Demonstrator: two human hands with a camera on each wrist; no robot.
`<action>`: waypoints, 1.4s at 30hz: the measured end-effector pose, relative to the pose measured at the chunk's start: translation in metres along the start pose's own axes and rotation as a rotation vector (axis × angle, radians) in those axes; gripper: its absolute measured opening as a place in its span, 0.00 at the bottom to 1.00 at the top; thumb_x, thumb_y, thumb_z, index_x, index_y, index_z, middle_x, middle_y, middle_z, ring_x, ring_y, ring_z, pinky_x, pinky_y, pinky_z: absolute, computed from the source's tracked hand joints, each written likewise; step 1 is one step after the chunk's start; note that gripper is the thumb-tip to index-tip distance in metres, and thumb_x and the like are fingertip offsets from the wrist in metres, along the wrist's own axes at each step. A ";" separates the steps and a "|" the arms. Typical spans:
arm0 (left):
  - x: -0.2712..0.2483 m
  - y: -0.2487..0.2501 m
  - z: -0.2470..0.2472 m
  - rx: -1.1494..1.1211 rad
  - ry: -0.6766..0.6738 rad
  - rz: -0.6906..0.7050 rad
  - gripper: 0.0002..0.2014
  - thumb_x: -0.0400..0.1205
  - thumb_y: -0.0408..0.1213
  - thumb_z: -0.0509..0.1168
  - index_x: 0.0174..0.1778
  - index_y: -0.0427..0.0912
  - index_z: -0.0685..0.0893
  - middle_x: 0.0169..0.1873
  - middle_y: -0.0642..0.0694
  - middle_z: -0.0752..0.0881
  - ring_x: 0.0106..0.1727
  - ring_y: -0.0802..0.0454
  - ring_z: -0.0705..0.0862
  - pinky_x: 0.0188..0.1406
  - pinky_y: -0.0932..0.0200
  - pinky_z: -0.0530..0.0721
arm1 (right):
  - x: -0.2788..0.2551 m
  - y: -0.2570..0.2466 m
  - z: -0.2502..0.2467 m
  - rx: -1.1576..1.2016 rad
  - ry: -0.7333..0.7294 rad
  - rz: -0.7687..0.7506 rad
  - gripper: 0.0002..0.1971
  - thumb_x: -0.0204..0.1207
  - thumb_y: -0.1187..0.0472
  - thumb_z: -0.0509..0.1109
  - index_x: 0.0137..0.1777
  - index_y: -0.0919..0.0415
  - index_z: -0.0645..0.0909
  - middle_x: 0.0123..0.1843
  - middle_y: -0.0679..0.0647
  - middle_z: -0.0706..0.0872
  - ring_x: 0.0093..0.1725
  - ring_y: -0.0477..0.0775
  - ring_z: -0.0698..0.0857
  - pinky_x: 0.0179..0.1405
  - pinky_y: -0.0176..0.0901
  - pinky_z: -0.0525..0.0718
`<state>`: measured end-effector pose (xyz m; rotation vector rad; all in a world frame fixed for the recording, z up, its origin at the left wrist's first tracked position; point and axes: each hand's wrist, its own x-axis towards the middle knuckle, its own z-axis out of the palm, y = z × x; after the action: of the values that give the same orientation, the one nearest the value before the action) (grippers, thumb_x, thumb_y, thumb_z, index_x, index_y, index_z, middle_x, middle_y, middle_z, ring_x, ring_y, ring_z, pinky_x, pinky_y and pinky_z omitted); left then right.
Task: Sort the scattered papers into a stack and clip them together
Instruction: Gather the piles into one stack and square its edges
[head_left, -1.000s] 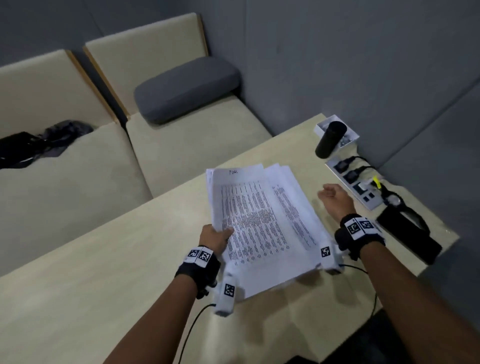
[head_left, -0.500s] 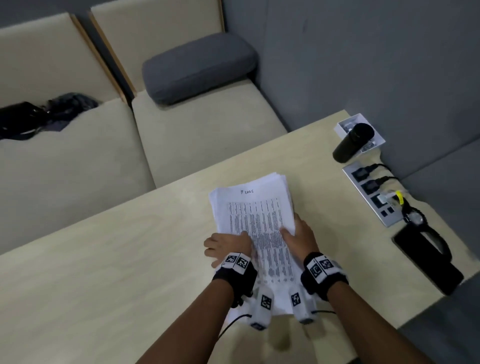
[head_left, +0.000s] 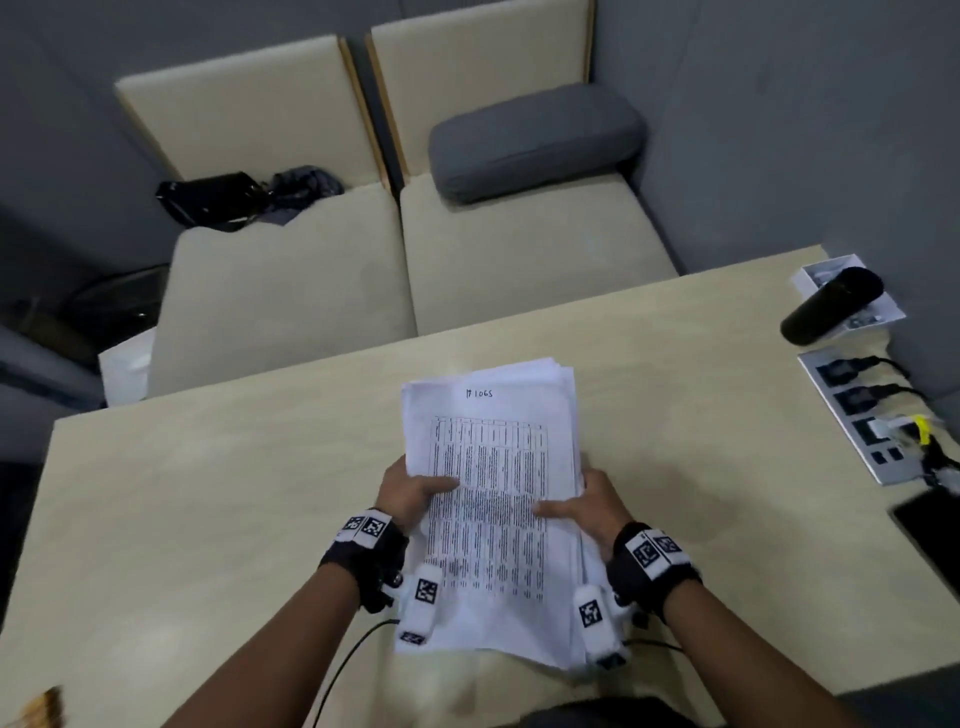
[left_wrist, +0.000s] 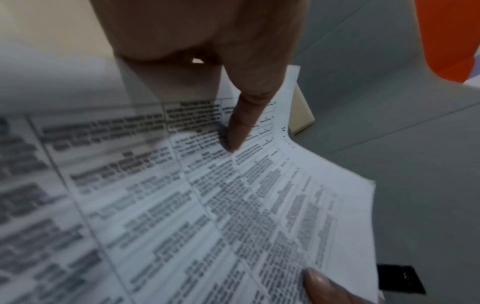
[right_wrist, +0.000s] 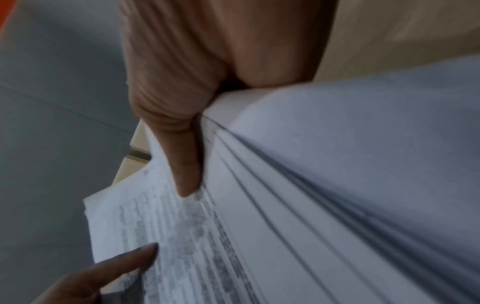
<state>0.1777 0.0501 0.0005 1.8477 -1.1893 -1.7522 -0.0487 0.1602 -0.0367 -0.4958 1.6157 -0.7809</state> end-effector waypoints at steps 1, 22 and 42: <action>-0.010 0.004 -0.012 -0.087 -0.026 0.046 0.20 0.70 0.19 0.74 0.56 0.35 0.83 0.51 0.38 0.90 0.50 0.43 0.89 0.46 0.55 0.88 | -0.003 -0.008 0.006 -0.028 0.013 -0.043 0.47 0.44 0.51 0.93 0.67 0.54 0.79 0.63 0.51 0.88 0.64 0.55 0.85 0.71 0.60 0.78; -0.110 0.016 -0.173 -0.141 0.161 0.749 0.23 0.67 0.23 0.80 0.58 0.34 0.84 0.48 0.56 0.86 0.50 0.65 0.86 0.57 0.55 0.85 | -0.089 -0.104 0.164 0.194 0.181 -0.633 0.32 0.55 0.72 0.85 0.59 0.48 0.82 0.55 0.53 0.91 0.56 0.55 0.90 0.57 0.57 0.88; -0.082 0.038 -0.176 -0.291 0.086 0.620 0.15 0.70 0.24 0.78 0.47 0.46 0.87 0.45 0.44 0.91 0.44 0.50 0.90 0.44 0.52 0.91 | -0.073 -0.117 0.189 0.045 0.286 -0.540 0.08 0.69 0.60 0.82 0.40 0.51 0.85 0.45 0.60 0.91 0.45 0.58 0.90 0.49 0.59 0.90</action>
<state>0.3381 0.0354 0.1153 1.2004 -1.2225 -1.3853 0.1380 0.0908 0.0868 -0.8353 1.7405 -1.3365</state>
